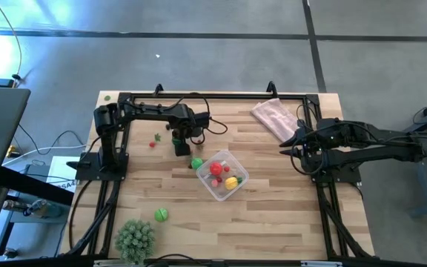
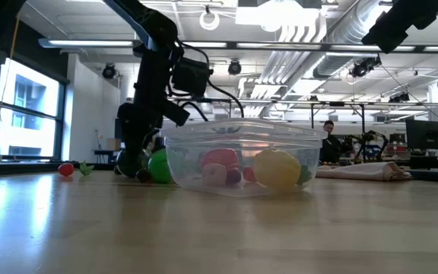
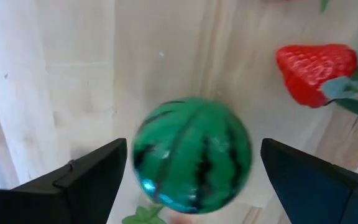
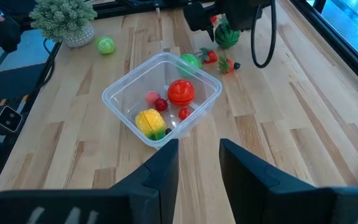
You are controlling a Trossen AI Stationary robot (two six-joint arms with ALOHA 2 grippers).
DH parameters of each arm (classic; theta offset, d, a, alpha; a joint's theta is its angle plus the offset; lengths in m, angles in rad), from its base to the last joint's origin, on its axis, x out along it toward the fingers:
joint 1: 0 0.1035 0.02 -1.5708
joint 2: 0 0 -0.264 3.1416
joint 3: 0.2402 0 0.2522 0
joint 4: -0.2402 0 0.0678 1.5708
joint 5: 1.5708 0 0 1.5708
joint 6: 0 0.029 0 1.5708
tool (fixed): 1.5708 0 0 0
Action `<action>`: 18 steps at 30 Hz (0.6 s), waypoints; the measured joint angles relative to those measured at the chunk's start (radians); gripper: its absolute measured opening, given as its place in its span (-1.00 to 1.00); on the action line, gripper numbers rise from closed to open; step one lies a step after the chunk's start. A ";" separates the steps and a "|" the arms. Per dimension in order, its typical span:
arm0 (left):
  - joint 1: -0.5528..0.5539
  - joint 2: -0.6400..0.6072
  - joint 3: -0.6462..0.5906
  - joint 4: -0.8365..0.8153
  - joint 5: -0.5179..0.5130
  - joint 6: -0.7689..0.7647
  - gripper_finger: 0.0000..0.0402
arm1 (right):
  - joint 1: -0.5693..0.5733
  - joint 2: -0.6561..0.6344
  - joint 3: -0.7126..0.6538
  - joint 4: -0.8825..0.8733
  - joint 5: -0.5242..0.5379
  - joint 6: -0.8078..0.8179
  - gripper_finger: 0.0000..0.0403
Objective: Pick and placing Produce into tupperware
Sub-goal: Put the green watermelon into the transparent container
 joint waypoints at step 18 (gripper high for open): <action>-0.002 0.000 0.000 0.040 0.016 0.000 0.76 | 0.000 0.000 0.000 0.000 0.000 0.000 -0.48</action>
